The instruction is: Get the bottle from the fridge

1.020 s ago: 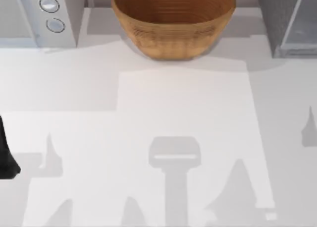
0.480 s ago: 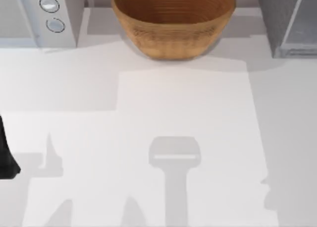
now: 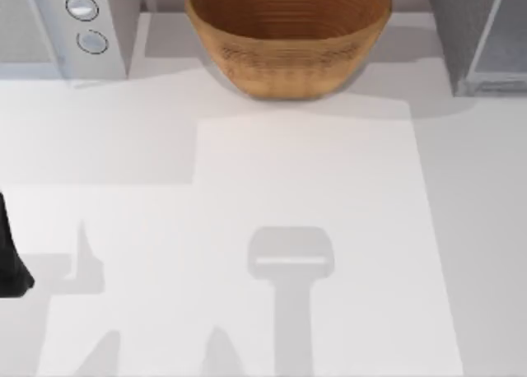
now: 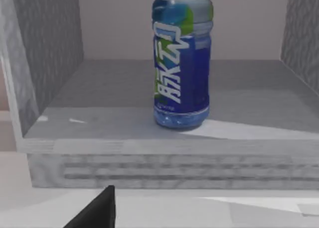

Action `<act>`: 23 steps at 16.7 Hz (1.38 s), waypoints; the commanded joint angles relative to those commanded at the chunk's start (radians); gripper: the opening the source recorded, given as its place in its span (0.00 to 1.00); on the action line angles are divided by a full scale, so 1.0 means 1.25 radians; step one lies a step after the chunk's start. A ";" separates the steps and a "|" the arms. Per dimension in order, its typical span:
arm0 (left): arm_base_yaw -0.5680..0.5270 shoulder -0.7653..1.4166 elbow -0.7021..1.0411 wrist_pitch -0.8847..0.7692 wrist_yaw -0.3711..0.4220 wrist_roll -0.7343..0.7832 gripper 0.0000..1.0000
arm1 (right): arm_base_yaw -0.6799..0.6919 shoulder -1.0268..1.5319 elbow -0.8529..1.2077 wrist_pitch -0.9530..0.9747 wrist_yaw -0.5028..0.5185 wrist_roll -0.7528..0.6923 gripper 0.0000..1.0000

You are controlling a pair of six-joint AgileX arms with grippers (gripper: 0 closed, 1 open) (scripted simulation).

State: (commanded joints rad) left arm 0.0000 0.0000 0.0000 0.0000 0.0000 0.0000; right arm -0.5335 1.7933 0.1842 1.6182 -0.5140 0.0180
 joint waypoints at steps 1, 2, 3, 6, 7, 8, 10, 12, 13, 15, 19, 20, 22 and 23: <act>0.000 0.000 0.000 0.000 0.000 0.000 1.00 | 0.000 0.000 0.000 0.000 0.000 0.000 1.00; 0.000 0.000 0.000 0.000 0.000 0.000 1.00 | 0.003 -0.002 -0.003 -0.002 0.001 0.000 1.00; 0.000 0.000 0.000 0.000 0.000 0.000 1.00 | 0.004 0.000 -0.001 -0.003 0.002 0.000 1.00; 0.000 0.000 0.000 0.000 0.000 0.000 1.00 | 0.026 0.037 0.053 -0.028 0.028 -0.006 1.00; 0.000 0.000 0.000 0.000 0.000 0.000 1.00 | 0.038 0.057 0.087 -0.045 0.044 -0.008 1.00; 0.000 0.000 0.000 0.000 0.000 0.000 1.00 | 0.053 0.079 0.130 -0.064 0.061 -0.010 1.00; 0.000 0.000 0.000 0.000 0.000 0.000 1.00 | 0.090 0.129 0.235 -0.114 0.100 -0.013 1.00; 0.000 0.000 0.000 0.000 0.000 0.000 1.00 | 0.130 0.181 0.354 -0.170 0.143 -0.013 1.00; 0.000 0.000 0.000 0.000 0.000 0.000 1.00 | 0.151 0.206 0.411 -0.198 0.163 -0.014 1.00; 0.000 0.000 0.000 0.000 0.000 0.000 1.00 | 0.190 0.249 0.507 -0.251 0.202 -0.014 1.00; 0.000 0.000 0.000 0.000 0.000 0.000 1.00 | 0.237 0.290 0.598 -0.316 0.250 -0.015 1.00; 0.000 0.000 0.000 0.000 0.000 0.000 1.00 | 0.238 0.290 0.600 -0.318 0.251 -0.015 1.00; 0.000 0.000 0.000 0.000 0.000 0.000 1.00 | 0.238 0.290 0.600 -0.318 0.251 -0.015 1.00; 0.000 0.000 0.000 0.000 0.000 0.000 1.00 | 0.235 0.286 0.597 -0.316 0.249 -0.015 1.00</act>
State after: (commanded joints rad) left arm 0.0000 0.0000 0.0000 0.0000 0.0000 0.0000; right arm -0.2404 2.1509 0.9308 1.2234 -0.2025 -0.0009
